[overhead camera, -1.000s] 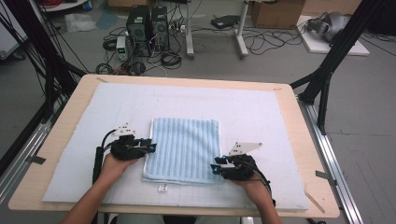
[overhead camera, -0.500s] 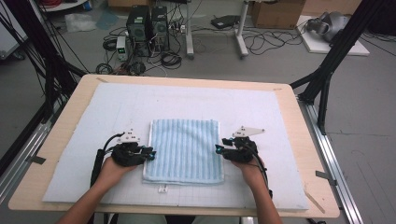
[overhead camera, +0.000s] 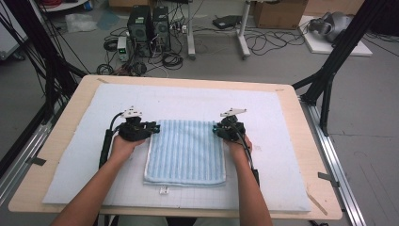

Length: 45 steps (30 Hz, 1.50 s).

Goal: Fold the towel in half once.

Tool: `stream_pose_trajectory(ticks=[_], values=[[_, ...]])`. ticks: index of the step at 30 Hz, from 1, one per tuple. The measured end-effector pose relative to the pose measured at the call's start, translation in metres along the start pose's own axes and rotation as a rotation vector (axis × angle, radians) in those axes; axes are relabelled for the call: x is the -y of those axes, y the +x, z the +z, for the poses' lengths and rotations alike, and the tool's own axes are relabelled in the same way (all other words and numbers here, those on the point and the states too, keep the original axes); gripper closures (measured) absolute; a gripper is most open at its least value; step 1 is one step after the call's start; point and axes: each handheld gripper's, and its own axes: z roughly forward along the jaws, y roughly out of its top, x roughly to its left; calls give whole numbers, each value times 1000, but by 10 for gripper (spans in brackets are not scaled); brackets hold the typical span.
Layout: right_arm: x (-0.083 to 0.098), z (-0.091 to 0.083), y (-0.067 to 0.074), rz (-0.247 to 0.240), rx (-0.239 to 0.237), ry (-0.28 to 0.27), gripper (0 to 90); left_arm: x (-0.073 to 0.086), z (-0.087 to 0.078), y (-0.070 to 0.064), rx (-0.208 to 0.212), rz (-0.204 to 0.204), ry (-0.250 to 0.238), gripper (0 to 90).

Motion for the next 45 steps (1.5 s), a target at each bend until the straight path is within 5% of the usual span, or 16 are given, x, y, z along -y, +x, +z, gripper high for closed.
stream_pose_trajectory(ticks=[4, 11, 16, 18, 22, 25, 33, 38, 45], values=[[0, -1, -1, 5, 39, -4, 735, 2, 14, 7, -59, -1, 85, 714], [3, -10, -8, 35, 58, -9, 671, 4, 13, 11, -76, -11, 87, 715], [7, -30, -11, 41, 18, -64, 588, 4, -2, 14, -23, -12, -6, 602], [9, -38, -13, 66, 0, -71, 529, 3, -8, 13, 36, 2, -47, 548], [8, -57, -11, 78, -29, -119, 423, 3, -18, 6, 90, 116, -171, 489], [9, -68, -8, 63, -46, -146, 344, 5, -22, 0, 137, 92, -186, 457], [28, -93, -5, 45, -33, -164, 117, 13, -37, -5, 98, 23, -216, 167], [45, -103, -12, 41, -13, -175, 113, 16, -44, -5, 84, 13, -210, 169], [46, -103, -14, 26, 12, -168, 112, 14, -48, -6, 64, 14, -203, 170]])
